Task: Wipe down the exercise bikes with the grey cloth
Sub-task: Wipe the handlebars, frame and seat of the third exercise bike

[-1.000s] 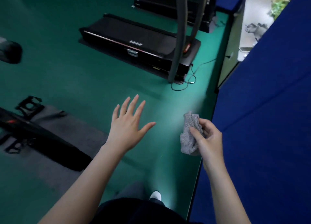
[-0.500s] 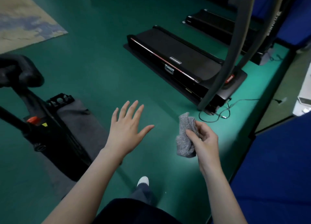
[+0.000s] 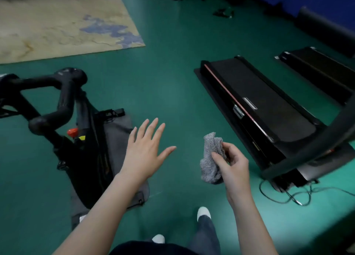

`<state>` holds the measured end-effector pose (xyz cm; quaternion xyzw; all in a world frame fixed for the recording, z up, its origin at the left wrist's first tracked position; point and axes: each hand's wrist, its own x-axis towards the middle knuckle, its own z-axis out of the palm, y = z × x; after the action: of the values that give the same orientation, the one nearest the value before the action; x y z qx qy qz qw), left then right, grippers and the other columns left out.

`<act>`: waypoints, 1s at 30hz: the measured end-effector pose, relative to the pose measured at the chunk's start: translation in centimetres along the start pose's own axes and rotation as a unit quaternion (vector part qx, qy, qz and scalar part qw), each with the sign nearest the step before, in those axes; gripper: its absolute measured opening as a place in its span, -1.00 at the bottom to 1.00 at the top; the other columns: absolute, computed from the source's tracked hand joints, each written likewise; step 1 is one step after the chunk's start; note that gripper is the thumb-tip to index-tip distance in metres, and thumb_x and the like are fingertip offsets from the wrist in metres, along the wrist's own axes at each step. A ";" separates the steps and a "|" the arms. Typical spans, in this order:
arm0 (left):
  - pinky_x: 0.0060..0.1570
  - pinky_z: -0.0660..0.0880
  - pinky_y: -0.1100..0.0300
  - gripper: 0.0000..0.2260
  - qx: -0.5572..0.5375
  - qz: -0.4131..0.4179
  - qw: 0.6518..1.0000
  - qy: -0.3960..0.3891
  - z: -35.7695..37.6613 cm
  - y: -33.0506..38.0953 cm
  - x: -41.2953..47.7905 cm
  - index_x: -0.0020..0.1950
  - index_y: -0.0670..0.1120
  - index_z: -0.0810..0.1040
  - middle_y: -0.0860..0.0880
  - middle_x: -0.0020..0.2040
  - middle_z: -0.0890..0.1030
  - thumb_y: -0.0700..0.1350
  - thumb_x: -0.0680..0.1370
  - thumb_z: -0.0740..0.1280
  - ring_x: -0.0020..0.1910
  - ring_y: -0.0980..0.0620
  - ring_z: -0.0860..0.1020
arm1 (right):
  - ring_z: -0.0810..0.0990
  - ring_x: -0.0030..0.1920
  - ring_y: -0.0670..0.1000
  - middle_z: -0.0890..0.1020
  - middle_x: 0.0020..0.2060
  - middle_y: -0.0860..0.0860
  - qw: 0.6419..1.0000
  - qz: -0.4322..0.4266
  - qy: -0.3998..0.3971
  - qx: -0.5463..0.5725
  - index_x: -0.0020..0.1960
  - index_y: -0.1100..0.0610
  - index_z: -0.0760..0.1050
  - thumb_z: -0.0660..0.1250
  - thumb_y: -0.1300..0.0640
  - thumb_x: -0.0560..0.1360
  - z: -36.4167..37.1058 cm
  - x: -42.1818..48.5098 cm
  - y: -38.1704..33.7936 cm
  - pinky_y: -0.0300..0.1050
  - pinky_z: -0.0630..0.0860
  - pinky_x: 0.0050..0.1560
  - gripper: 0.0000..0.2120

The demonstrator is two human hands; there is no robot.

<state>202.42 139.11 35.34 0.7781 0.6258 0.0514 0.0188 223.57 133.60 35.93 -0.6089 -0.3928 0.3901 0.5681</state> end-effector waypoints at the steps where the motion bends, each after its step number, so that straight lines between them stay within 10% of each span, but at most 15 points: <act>1: 0.46 -0.06 -0.03 -0.28 0.006 -0.017 1.000 0.002 0.1 0.5 0.6 0.53 0.03 0.07 0.02 0.55 0.06 0.38 0.46 -0.15 0.52 -0.02 -0.03 | 0.63 -0.08 -0.11 0.67 -0.13 -0.08 1.000 -0.003 -0.019 0.000 -0.12 -0.02 0.57 0.39 0.38 0.42 -0.2 1.5 0.0 -0.22 0.53 -0.02 -0.72; 30: 0.44 0.05 -0.09 -0.30 -0.017 -0.367 0.929 0.048 1.9 3.1 8.1 0.52 0.00 0.10 -0.02 0.55 0.05 0.36 0.49 -0.04 0.52 -0.04 0.01 | 0.61 -0.13 -0.13 0.66 -0.15 -0.06 0.933 0.010 -0.358 -0.028 -0.09 0.01 0.55 0.36 0.38 0.43 6.5 23.5 -0.2 -0.22 0.54 -0.03 -0.73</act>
<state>207.31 146.37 34.22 0.4901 0.8669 0.0889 0.0200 226.66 157.76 35.10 -0.4483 -0.5750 0.5769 0.3682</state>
